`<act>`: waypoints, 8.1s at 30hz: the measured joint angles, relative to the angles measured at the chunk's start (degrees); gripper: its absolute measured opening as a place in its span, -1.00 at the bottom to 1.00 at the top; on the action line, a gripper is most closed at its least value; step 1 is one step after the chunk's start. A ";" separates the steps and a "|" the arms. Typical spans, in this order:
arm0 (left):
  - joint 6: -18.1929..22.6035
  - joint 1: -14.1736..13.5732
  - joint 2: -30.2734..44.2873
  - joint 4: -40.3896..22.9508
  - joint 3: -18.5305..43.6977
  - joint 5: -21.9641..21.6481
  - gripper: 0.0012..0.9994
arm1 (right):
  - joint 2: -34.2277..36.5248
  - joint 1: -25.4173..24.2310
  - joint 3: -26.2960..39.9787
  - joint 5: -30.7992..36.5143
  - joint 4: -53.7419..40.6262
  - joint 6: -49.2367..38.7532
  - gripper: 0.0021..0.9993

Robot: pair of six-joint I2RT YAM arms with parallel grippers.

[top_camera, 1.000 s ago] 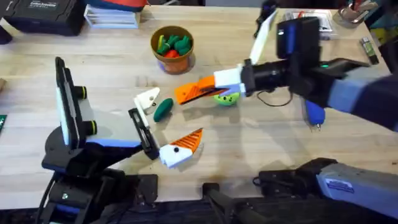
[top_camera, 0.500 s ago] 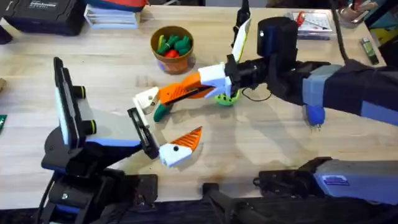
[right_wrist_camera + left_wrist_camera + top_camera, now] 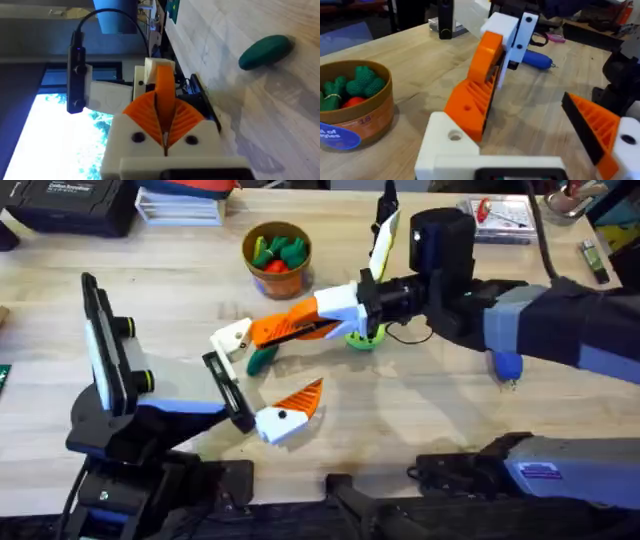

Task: Pick up the gripper from the table and insert it into the empty holder that is missing its gripper. Then pick up a screw, insert it into the mounting hole, and use the screwdriver to tighten it. Finally, clean up the table by picking up the vegetable and placing it into the bucket.

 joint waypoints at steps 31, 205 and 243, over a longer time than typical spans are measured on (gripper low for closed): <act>0.02 0.16 0.00 0.16 0.00 -1.72 0.97 | 6.20 1.82 -0.09 -1.84 14.53 5.55 -0.99; -0.35 -0.17 0.33 -0.28 0.00 0.63 0.97 | 1.11 15.83 49.13 59.21 -74.71 -47.88 -1.00; -0.92 -0.17 0.33 -0.39 0.00 0.65 0.97 | 8.30 28.33 49.33 54.07 -66.02 -45.45 -1.00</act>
